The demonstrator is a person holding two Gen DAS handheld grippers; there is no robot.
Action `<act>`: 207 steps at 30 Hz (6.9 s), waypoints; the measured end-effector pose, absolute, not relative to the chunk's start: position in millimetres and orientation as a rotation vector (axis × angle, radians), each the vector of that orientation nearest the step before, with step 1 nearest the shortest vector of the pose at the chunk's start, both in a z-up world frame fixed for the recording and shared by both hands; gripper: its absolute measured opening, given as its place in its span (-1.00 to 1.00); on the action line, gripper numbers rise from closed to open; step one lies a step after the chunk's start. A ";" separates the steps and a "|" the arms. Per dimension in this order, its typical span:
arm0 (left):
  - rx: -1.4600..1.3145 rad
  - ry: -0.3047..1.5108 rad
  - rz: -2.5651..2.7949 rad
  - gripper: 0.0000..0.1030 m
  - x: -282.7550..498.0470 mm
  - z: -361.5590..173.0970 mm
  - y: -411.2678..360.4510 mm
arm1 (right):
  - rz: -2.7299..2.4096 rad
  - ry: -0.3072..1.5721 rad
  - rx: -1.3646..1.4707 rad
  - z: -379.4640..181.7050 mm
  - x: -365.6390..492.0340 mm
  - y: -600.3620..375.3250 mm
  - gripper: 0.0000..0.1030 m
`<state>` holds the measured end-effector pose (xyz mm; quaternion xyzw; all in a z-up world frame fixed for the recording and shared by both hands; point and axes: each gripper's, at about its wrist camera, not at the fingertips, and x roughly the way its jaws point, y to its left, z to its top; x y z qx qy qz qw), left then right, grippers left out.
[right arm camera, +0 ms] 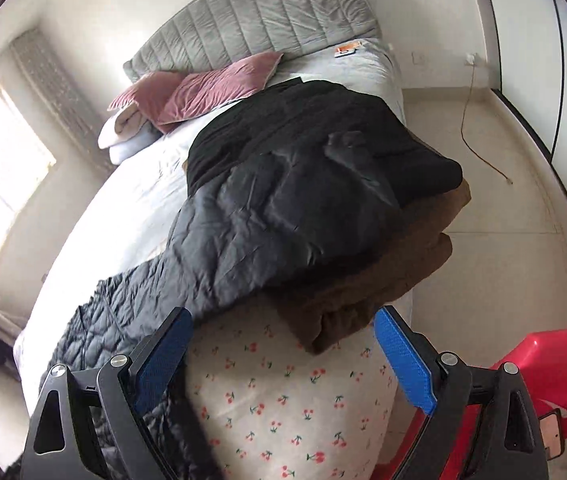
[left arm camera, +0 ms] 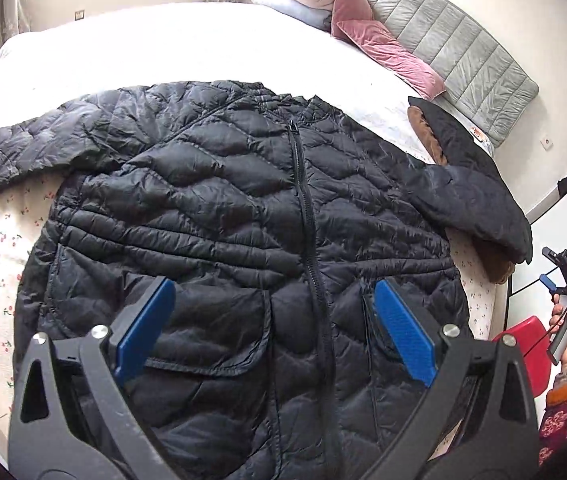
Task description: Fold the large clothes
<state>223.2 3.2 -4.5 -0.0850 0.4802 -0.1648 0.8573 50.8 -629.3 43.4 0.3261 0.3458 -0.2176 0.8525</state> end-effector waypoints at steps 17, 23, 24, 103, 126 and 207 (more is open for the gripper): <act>-0.088 0.978 -0.247 0.94 240.7 -60.8 5.3 | -0.540 0.600 1.029 -13.5 85.5 -690.7 -0.30; -0.112 0.963 -0.269 0.94 241.1 -53.0 15.8 | -0.584 0.586 0.824 36.7 89.0 -667.2 -0.82; -0.111 0.957 -0.273 0.94 241.4 -50.8 17.4 | -0.583 0.585 0.777 49.4 91.2 -659.8 -0.82; 0.056 0.867 -0.348 0.37 399.2 -35.9 -83.4 | -0.157 0.868 0.242 -41.5 331.8 -440.5 0.02; 0.015 0.960 -0.333 0.76 337.2 -22.4 -36.8 | -0.115 0.902 0.213 3.1 241.8 -375.8 0.35; -0.061 0.690 -0.694 -0.29 364.0 56.6 -11.7 | -0.081 0.973 0.179 -30.3 191.1 -315.2 0.53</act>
